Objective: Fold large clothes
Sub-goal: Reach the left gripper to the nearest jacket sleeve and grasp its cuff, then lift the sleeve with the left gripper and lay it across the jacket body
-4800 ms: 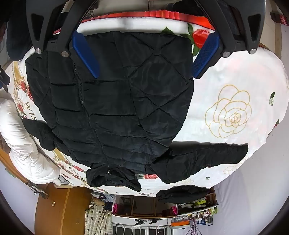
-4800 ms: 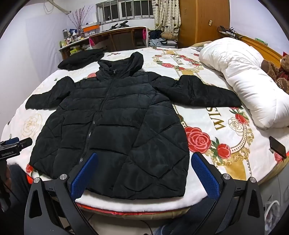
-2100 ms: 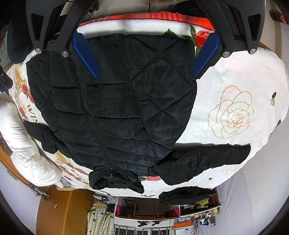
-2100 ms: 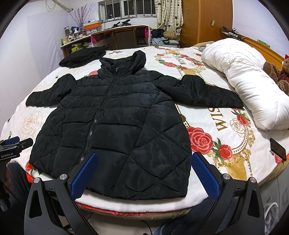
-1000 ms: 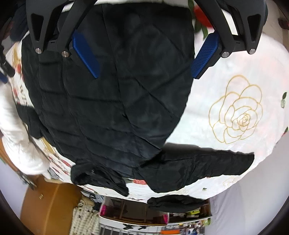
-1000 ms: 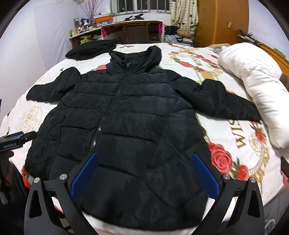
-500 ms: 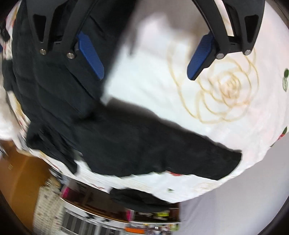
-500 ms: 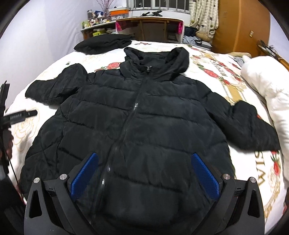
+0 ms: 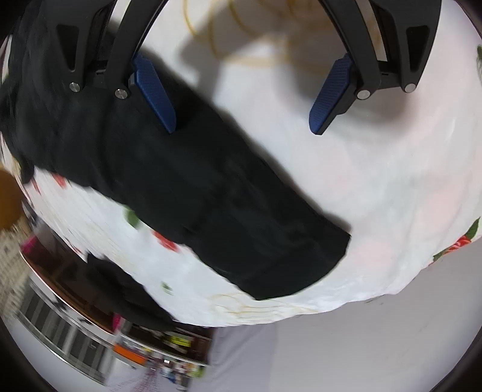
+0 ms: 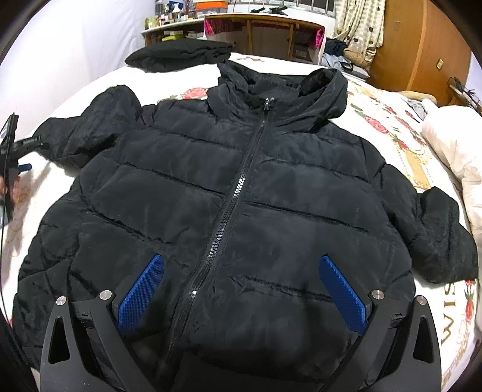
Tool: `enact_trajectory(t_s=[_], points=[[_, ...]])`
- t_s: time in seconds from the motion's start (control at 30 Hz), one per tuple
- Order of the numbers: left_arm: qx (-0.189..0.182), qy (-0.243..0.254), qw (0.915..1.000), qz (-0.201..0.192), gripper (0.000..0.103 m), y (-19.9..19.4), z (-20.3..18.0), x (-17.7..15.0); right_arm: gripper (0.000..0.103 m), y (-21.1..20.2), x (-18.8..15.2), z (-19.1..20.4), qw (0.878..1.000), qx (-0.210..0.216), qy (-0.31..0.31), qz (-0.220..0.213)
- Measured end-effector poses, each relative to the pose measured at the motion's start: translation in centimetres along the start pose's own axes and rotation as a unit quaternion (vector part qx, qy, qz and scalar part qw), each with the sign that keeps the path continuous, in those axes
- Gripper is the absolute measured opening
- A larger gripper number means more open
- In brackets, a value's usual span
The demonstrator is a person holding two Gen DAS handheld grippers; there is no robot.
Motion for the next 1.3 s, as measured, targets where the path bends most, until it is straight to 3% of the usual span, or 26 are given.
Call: enact_trajectory(t_s=[0.17, 0.27, 0.33, 0.4, 0.57, 0.73, 1.0, 1.3], points=[[0.004, -0.009, 0.9995, -0.03, 0.09, 0.6, 0.4, 3.0, 0.103, 1.2, 0.0, -0.3, 1.0, -0.003, 0.004, 0.013], [0.025, -0.003, 0.9992, -0.032, 0.066, 1.3, 0.4, 4.1, 0.103, 1.4, -0.3, -0.6, 1.0, -0.005, 0.007, 0.016], [0.03, -0.002, 0.9988, -0.04, 0.03, 1.2, 0.4, 4.8, 0.103, 1.4, -0.5, -0.8, 1.0, -0.006, 0.01, 0.016], [0.023, 0.006, 0.9989, -0.042, 0.016, 0.6, -0.1, 5.4, 0.103, 1.2, -0.7, -1.2, 1.0, -0.005, 0.014, 0.014], [0.002, 0.051, 0.9957, -0.078, 0.012, -4.4, -2.9, 5.6, 0.103, 0.1, -1.3, -2.2, 1.0, -0.004, 0.026, 0.006], [-0.052, 0.105, 0.9855, -0.123, 0.012, -12.3, -7.7, 4.5, 0.103, -1.8, -2.1, -3.4, 0.999, 0.001, 0.041, -0.009], [-0.14, 0.22, 0.9518, -0.161, 0.012, -22.5, -18.8, -1.0, 0.103, -5.0, -3.8, -7.0, 0.996, 0.004, 0.075, -0.039], [-0.218, 0.318, 0.9152, -0.116, 0.011, -23.9, -30.7, -10.1, 0.103, -6.9, -7.3, -12.2, 0.989, 0.001, 0.135, -0.054]])
Point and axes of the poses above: each gripper's, at about its wrist camera, not at the fingertips, and y roughly the way its jaws point, z to its left, x to its top, the point moved 7 cm from there along y, roughly the way its jaws point, and after that the axes turned 14 degrees about z, right-handed, at the moved point
